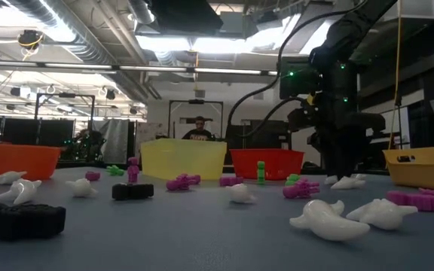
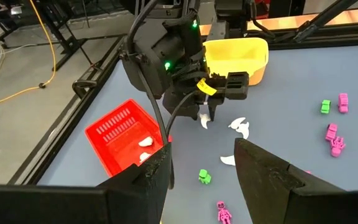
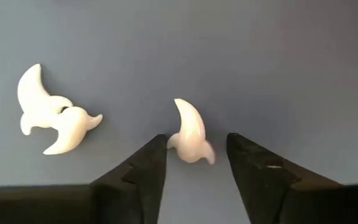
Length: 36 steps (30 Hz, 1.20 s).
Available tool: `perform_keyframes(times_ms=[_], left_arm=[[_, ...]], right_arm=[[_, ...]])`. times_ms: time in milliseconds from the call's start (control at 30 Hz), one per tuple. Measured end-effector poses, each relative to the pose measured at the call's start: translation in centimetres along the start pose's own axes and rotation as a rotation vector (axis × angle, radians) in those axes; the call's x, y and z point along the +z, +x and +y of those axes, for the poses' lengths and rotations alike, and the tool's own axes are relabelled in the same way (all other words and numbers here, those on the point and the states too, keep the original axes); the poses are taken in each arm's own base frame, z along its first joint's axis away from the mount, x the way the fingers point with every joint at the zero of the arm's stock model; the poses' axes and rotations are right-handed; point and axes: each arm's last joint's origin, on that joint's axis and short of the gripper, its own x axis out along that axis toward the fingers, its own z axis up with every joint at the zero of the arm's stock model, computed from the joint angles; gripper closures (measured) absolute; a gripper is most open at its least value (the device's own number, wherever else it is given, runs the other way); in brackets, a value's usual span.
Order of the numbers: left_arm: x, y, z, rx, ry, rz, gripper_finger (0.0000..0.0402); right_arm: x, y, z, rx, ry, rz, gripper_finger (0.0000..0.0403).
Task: Sort Halloween decoration
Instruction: Put the white ghost toy into the red bin
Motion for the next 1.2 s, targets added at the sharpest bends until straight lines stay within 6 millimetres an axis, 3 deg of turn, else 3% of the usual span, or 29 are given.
perform_keyframes(times_ms=[233, 467, 933, 1200], left_arm=[[0.0, 0.0, 0.0, 0.000, 0.000, 0.000, 0.0241], [0.0, 0.0, 0.0, 0.000, 0.000, 0.000, 0.0241], [0.0, 0.0, 0.0, 0.000, 0.000, 0.000, 0.0241], [0.0, 0.0, 0.0, 0.001, 0.000, 0.000, 0.0241]], right_arm=[[0.0, 0.1, -0.1, -0.008, 0.000, -0.004, 0.0305], [0.0, 0.1, 0.0, -0.001, -0.006, -0.005, 0.0346], [0.0, 0.1, 0.0, 0.005, -0.009, -0.003, 0.0353], [1.5, -2.2, 0.1, 0.012, -0.024, 0.028, 0.0355]])
